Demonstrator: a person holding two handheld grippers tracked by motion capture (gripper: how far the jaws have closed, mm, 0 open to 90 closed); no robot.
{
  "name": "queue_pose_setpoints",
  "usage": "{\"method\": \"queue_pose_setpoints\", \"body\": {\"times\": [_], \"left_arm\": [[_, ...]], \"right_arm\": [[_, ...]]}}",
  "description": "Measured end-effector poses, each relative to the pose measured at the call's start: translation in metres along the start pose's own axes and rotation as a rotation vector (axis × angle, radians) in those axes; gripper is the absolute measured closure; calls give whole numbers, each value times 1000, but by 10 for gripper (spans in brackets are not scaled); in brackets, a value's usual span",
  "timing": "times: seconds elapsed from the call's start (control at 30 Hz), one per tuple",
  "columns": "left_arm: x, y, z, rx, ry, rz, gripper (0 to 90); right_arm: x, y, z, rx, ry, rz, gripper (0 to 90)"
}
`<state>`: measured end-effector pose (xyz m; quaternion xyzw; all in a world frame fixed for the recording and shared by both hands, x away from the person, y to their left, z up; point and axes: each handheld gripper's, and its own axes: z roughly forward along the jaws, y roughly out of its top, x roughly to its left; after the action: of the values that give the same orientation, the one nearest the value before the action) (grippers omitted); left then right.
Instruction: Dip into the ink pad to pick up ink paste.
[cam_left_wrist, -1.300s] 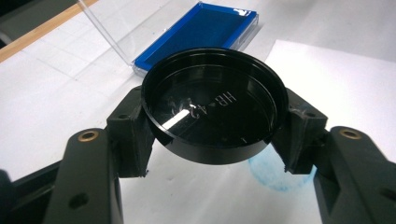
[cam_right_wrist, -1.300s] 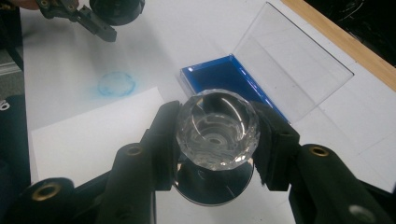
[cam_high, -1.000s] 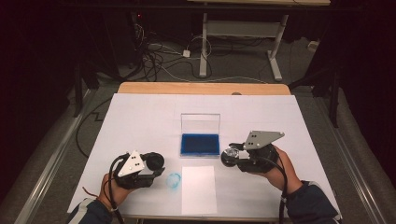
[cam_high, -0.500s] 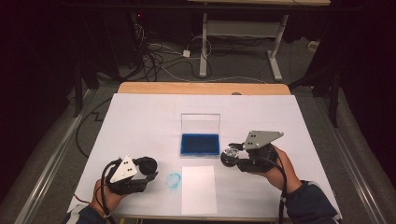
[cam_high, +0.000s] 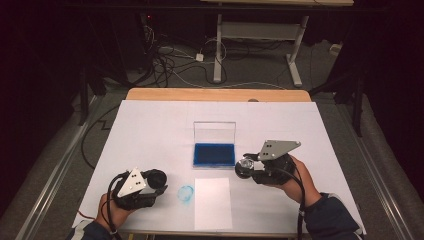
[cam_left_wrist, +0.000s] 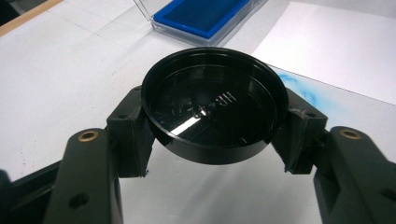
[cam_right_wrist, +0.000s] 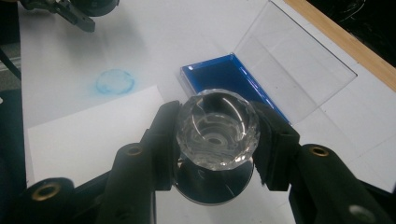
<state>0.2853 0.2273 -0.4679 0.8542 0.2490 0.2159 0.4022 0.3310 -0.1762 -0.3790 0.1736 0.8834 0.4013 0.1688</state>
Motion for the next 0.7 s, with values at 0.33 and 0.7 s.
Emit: {"method": "queue_pose_setpoints", "body": {"times": [0.33, 0.7], "left_arm": [[2, 0, 3, 0, -9, -1, 366], [0, 1, 3, 5, -6, 2, 366]], "right_arm": [[-2, 5, 8, -9, -8, 2, 563], [-2, 24, 25, 18, -14, -38, 563]]}}
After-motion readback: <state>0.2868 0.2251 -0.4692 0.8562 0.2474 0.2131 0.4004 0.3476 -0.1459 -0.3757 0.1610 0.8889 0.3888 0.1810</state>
